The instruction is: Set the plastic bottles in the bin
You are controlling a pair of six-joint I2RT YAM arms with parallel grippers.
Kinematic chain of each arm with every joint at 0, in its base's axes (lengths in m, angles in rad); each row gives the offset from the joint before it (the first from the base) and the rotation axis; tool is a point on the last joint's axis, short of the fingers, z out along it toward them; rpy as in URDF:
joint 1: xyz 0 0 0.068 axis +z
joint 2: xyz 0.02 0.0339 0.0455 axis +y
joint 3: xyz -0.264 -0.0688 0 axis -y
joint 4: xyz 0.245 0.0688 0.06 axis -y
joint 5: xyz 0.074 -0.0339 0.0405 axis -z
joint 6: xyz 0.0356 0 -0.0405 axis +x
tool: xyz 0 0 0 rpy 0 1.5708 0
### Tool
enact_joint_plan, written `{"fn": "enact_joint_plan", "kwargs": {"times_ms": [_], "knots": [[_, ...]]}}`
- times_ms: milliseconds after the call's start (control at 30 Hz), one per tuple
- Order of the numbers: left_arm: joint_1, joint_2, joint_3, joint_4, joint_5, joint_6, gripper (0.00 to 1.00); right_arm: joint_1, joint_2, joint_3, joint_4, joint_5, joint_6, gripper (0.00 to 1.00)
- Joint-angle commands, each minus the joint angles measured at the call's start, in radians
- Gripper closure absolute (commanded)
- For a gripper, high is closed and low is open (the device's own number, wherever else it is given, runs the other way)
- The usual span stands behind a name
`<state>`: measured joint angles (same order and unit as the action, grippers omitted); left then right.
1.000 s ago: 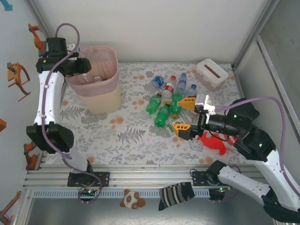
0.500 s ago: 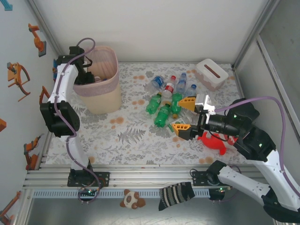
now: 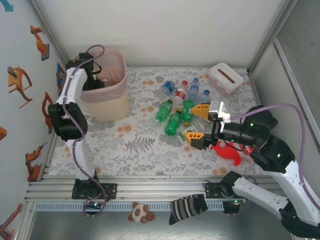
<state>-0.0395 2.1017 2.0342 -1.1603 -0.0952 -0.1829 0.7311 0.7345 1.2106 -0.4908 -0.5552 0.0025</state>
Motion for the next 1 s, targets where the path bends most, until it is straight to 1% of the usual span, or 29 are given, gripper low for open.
{"fn": "enact_joint_plan", "kwargs": {"times_ms": [0, 100, 300, 533, 633, 833, 967], "knots": [[-0.008, -0.010, -0.006, -0.020, 0.047, -0.015, 0.25, 0.007, -0.017, 0.001, 0.001, 0.014, -0.006, 0.13], [-0.006, -0.061, -0.003, -0.004, 0.071, -0.019, 0.19, 0.007, -0.020, 0.000, 0.000, 0.017, -0.005, 0.13], [-0.006, -0.150, 0.023, -0.001, 0.104, -0.032, 0.14, 0.007, -0.029, 0.001, -0.001, 0.024, -0.002, 0.14], [-0.006, -0.232, 0.055, -0.012, 0.123, -0.039, 0.13, 0.007, -0.031, 0.003, 0.003, 0.052, 0.015, 0.14], [-0.005, -0.277, 0.052, -0.009, 0.151, -0.040, 0.14, 0.007, -0.025, 0.001, 0.005, 0.068, 0.031, 0.15], [-0.006, -0.407, 0.002, 0.046, 0.235, -0.041, 0.15, 0.007, 0.002, 0.007, -0.018, 0.161, 0.091, 0.15], [-0.006, -0.510, -0.077, 0.099, 0.310, -0.047, 0.16, 0.008, 0.045, 0.018, -0.063, 0.312, 0.185, 0.16]]}}
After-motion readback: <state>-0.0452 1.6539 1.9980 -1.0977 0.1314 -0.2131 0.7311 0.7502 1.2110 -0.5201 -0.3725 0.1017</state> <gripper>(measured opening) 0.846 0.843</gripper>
